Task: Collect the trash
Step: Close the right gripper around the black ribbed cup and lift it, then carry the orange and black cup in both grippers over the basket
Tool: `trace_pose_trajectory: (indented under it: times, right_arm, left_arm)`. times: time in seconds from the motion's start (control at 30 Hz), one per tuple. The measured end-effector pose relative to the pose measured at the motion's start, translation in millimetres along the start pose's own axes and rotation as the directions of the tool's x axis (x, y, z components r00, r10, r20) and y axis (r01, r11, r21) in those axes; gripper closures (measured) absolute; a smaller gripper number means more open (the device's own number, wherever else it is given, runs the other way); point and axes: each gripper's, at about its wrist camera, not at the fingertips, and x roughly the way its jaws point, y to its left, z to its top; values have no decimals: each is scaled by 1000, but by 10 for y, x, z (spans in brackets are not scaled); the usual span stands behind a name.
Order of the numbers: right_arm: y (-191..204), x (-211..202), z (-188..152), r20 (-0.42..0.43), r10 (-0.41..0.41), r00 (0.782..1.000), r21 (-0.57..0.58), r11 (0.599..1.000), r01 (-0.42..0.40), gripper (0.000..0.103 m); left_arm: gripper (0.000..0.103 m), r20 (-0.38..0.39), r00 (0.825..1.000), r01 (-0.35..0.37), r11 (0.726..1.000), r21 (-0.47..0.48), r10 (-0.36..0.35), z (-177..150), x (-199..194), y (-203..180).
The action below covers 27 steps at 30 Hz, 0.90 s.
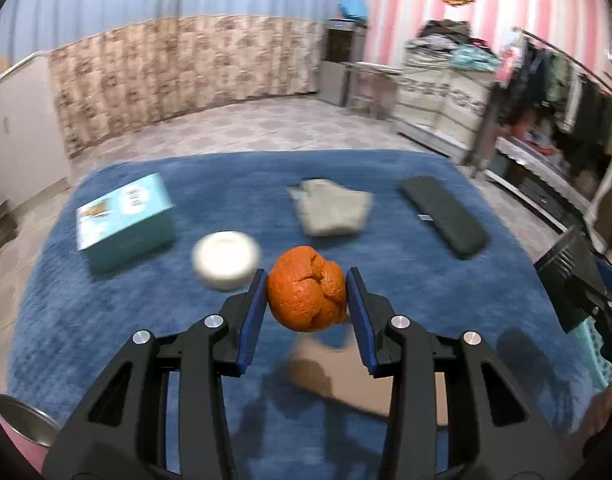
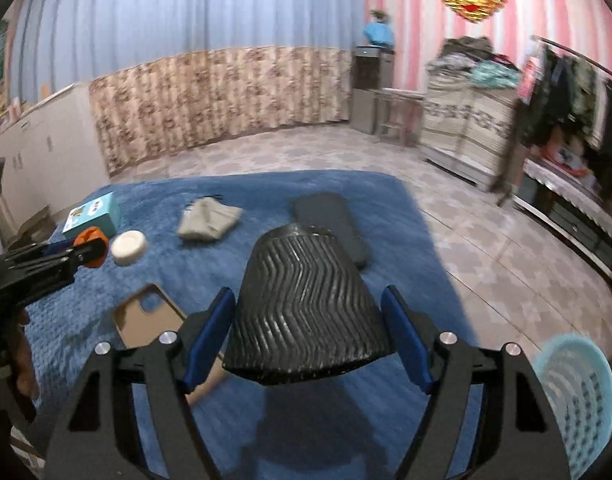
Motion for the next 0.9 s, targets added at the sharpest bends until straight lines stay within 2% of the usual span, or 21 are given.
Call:
trace_pose_trajectory:
  times: [0.23,0.37,0.57,0.9]
  right_arm:
    - [-860,-665,-242,29,-139,990,141,981,134,29]
    - [-1261,-956,-425,22,-211,977,207,957,202,29]
    - [-1684,-1237,-650,19,-287,958,267,924,272,29]
    - [-2170,-1553,-875,20,-377,926,324,879,351,28]
  left_arm:
    - [64,3,991,130,983,129,-132,-107,-130,-892]
    - [64,-8,985,174,969,175,-175,-196,-201,-1277]
    - [64,-35,969,246,940,235,-245,-350,-303,-1858]
    - [64,-32,945,320,895,309,-327,-418,-419,-2539]
